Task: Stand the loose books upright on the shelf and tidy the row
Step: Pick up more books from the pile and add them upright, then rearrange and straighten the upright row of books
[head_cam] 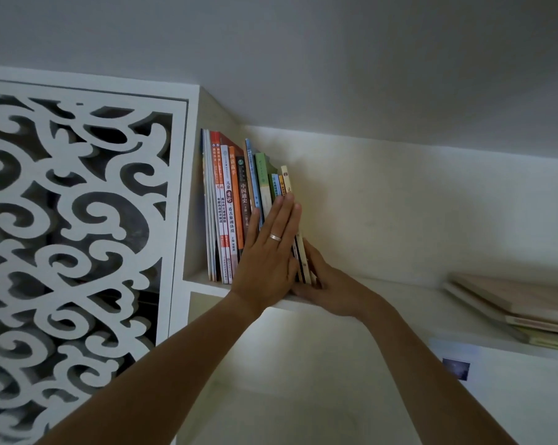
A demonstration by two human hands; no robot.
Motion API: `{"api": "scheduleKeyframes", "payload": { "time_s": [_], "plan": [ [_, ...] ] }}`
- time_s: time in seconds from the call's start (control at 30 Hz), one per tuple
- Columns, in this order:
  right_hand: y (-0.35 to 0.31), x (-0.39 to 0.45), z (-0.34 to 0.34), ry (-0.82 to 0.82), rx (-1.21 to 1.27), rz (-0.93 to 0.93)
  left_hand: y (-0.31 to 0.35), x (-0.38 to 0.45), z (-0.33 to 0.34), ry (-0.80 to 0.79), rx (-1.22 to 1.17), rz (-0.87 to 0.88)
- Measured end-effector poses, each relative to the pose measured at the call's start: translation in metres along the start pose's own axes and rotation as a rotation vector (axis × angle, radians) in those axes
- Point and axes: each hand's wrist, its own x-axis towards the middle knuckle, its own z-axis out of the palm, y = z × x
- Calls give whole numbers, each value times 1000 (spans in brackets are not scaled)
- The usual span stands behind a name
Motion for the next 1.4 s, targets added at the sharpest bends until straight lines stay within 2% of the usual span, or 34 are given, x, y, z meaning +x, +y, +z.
{"api": "scheduleKeyframes", "payload": {
  "time_s": [0.13, 0.47, 0.7, 0.93, 1.07, 1.2, 1.3, 1.4],
  "plan": [
    [-6, 8, 9, 127, -55, 43, 2, 1, 0, 2, -2, -33],
    [-2, 11, 16, 96, 6, 57, 3, -5, 0, -23, 50, -36],
    [-12, 5, 17, 163, -13, 35, 4, -7, -2, -20, 12, -27],
    [-15, -17, 14, 316, -183, 107, 17, -4, -1, 59, 29, -25],
    [-8, -41, -13, 339, -368, 139, 62, 18, -1, 114, -170, 46],
    [16, -78, -56, 391, -682, 235, 119, 45, 12, -55, -352, 15],
    [41, -115, -98, 334, -952, 401, 157, 53, 29, -203, -443, -50],
    [63, -157, -145, 257, -988, 582, 188, 57, 47, -327, -500, -53]
  ]
}}
